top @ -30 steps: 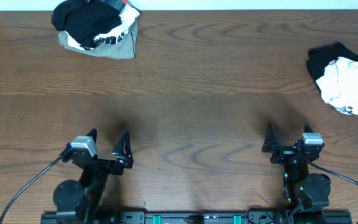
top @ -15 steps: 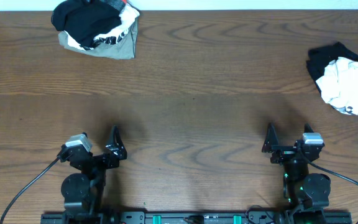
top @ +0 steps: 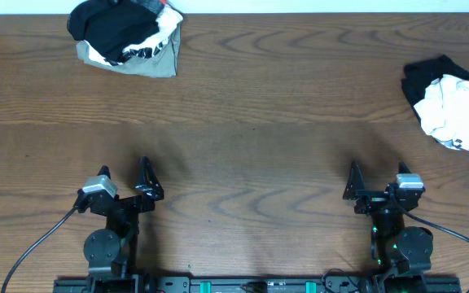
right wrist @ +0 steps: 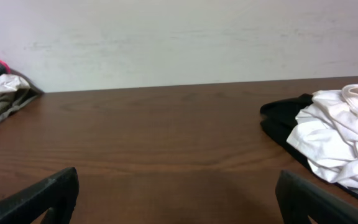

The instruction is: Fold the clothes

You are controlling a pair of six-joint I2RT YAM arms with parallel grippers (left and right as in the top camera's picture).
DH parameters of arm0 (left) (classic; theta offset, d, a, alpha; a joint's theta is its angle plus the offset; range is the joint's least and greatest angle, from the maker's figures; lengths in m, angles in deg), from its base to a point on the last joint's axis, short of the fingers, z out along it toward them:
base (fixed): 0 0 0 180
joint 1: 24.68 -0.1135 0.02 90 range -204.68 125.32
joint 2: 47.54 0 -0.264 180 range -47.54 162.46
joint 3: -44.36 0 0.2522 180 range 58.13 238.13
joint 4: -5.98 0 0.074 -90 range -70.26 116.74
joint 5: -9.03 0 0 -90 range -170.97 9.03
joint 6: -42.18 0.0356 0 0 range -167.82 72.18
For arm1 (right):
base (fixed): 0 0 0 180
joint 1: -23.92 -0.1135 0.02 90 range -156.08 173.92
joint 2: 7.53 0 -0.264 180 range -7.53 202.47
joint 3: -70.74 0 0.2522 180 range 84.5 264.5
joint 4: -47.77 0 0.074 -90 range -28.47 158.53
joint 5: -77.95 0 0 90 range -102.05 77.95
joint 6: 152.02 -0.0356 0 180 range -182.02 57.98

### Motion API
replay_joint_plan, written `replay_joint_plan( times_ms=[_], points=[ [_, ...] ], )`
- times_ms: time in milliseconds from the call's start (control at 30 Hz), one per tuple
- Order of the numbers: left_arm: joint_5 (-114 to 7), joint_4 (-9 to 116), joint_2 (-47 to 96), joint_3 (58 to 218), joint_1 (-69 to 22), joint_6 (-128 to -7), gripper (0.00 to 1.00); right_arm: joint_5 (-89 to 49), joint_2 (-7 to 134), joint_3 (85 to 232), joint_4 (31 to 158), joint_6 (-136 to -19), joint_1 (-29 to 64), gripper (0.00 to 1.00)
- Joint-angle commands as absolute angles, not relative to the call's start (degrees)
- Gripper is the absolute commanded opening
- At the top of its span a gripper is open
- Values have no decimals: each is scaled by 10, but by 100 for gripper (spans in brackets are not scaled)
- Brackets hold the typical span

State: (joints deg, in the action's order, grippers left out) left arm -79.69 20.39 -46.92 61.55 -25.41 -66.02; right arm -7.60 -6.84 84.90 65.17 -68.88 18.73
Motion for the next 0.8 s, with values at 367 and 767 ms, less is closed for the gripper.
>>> replay_joint_plan(
  times_ms=[367, 767],
  points=[
    [-803, 242, -474, 584, -256, -658, 98, -80, -72, 848, 654, -679, 194, 99],
    [-802, 238, -473, 584, -256, -655, 98, -80, -72, 848, 654, -679, 194, 99]
  ],
)
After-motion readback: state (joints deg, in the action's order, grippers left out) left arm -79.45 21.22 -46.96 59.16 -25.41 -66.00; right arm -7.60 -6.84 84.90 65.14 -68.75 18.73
